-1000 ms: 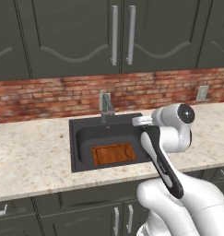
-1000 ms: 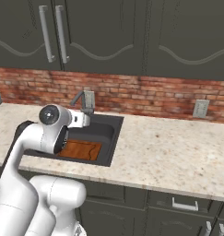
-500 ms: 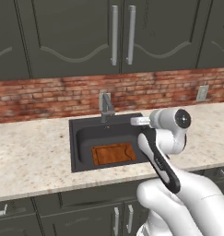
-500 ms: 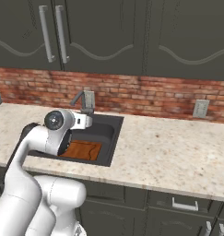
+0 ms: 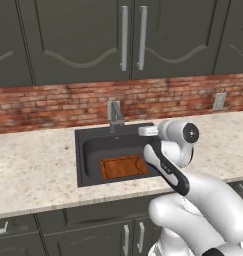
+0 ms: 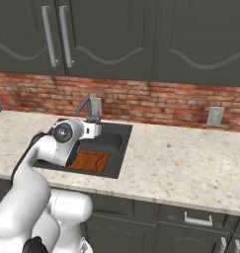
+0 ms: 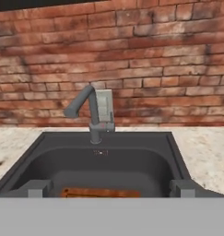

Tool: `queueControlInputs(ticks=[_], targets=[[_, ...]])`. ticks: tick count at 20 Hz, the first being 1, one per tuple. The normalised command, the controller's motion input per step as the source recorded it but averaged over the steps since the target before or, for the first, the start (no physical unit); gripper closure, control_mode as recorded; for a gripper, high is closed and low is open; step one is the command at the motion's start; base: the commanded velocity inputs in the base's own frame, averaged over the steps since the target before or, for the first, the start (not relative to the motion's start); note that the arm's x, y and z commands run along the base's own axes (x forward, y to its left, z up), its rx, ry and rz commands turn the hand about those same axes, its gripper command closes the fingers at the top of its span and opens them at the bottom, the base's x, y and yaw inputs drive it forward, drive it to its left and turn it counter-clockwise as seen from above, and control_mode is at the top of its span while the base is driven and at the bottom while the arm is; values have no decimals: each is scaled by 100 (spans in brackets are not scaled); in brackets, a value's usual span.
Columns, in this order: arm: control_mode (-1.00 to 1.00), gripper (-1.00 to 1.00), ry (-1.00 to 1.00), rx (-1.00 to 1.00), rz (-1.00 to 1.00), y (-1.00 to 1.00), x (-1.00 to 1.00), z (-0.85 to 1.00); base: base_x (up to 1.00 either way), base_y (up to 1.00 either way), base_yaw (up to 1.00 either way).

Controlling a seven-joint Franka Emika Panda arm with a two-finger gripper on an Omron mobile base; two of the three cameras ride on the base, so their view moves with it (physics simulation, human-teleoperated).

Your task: Turn on the sink faucet with hot water and rinse the cutting board for ten seconds, then turn off the faucet. Push the cutting board to reach the water if necessary.

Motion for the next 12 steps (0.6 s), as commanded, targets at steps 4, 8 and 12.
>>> queueControlInputs(ticks=[4, 8, 12], targets=[[-100, -100, -1, 0, -1, 0, 40, -8, 0, 0, 0], [-100, -100, 0, 0, 0, 0, 35, 0, 0, 0, 0], [-100, -100, 0, 0, 0, 0, 41, 0, 0, 0, 0]])
